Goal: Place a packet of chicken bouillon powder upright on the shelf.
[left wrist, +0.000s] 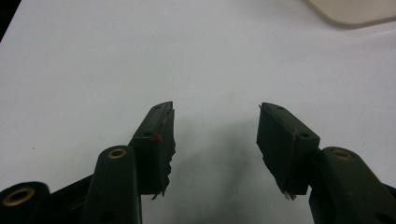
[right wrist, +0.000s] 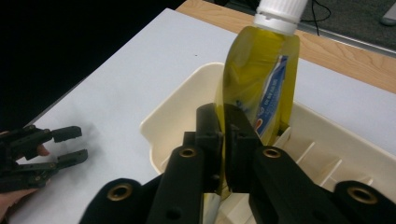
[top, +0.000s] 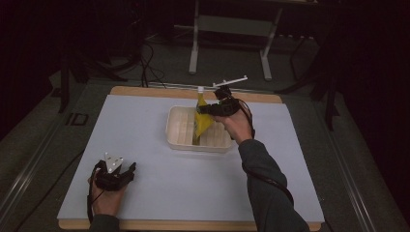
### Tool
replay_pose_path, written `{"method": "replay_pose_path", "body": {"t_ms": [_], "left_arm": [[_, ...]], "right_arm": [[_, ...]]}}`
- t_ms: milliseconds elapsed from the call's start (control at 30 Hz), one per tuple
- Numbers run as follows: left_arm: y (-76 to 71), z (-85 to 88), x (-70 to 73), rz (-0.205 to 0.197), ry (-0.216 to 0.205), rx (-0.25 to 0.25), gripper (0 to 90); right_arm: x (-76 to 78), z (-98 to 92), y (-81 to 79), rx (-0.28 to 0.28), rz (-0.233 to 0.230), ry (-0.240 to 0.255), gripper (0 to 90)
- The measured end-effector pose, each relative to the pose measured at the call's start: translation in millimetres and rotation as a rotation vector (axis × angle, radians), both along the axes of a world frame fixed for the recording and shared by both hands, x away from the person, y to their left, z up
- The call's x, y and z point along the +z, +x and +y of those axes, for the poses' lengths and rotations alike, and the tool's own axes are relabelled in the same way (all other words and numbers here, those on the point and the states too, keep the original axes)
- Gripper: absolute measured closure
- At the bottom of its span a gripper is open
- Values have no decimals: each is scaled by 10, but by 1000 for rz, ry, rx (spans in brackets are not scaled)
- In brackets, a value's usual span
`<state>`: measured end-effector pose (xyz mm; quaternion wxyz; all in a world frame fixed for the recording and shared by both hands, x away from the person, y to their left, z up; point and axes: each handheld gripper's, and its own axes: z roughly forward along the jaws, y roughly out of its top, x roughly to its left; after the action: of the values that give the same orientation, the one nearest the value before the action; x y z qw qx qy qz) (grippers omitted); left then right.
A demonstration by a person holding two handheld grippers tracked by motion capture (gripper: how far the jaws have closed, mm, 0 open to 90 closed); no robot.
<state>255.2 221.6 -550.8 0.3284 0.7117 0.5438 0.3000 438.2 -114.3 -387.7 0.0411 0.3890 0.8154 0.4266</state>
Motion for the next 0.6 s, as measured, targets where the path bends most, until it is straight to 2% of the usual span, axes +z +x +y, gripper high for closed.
{"method": "replay_pose_path", "body": {"t_ms": [267, 500, 600], "left_arm": [[-3, 2, 2, -3, -1, 5, 464], [-8, 11, 7, -11, -7, 13, 464], [-10, 18, 10, -11, -7, 14, 464]], "right_arm": [[57, -29, -52, 15, -23, 19, 714], [146, -71, -118, 7, -54, 45, 668], [226, -120, -173, 0, -88, 53, 661]]}}
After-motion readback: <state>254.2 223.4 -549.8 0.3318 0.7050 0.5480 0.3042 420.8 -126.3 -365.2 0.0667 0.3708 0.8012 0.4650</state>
